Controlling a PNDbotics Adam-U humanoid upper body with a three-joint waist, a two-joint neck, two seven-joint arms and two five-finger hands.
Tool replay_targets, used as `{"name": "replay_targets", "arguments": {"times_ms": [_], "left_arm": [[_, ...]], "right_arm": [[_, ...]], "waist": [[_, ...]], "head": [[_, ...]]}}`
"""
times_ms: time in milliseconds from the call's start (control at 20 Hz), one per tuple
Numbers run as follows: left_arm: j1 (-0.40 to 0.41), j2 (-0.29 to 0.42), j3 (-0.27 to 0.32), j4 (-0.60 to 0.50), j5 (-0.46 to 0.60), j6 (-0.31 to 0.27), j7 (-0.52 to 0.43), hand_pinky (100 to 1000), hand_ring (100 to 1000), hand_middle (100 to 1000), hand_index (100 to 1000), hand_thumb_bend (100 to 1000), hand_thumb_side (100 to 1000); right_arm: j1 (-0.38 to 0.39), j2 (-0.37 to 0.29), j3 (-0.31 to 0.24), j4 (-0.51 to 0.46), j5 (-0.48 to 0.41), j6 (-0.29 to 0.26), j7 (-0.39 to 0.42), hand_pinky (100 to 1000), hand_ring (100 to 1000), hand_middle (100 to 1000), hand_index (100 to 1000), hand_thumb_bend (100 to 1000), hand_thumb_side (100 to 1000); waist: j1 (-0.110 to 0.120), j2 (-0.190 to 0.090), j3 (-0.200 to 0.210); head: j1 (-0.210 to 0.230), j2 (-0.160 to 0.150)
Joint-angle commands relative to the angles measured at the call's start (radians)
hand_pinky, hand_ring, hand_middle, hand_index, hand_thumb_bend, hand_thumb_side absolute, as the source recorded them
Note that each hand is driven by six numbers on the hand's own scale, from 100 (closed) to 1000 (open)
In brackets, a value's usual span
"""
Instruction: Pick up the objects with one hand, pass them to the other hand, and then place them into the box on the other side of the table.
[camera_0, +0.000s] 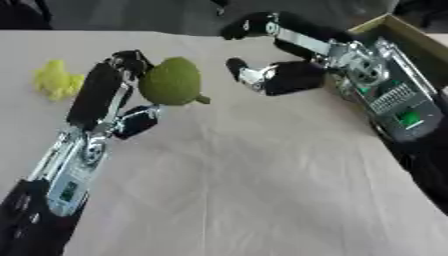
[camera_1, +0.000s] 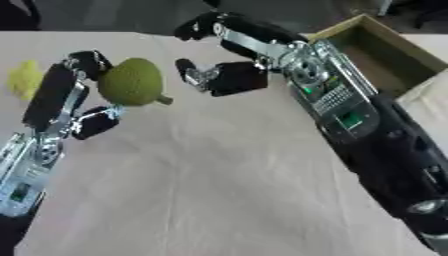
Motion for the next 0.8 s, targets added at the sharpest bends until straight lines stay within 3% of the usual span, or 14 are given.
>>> {"name": "replay_targets", "arguments": {"times_ms": [50,650,750,800], "left_arm": [[-0.013,-0.003,-0.002,-0.029,-0.045,-0.007,0.013,518,517,511,571,220,100],[-0.012,-0.009,-0.003,-0.055,-0.129,-0.020,0.047,521,523,513,573,253,100],[-0.013,-0.009,-0.002,-0.059,-0.138,-0.022,0.048,521,523,513,574,257,100],[-0.013,-0.009,-0.002,-0.061,-0.141,-0.023,0.049,521,523,513,574,261,100]], "right_arm": [[-0.027,0.005,0.007,0.001,0.028,-0.011,0.018,964,909,854,921,100,675],[-0.045,0.038,0.035,0.040,0.060,-0.045,0.075,964,914,853,932,128,735],[-0.048,0.040,0.037,0.047,0.071,-0.056,0.081,964,914,852,932,144,724],[-0.048,0.042,0.038,0.050,0.075,-0.062,0.083,964,914,850,931,175,671]], "waist": [[0.000,-0.028,0.000],[-0.003,-0.029,0.002],[-0.004,-0.029,0.002],[-0.004,-0.029,0.002]], "head": [[-0.003,0.005],[-0.008,0.007],[-0.009,0.008],[-0.009,0.009]]}}
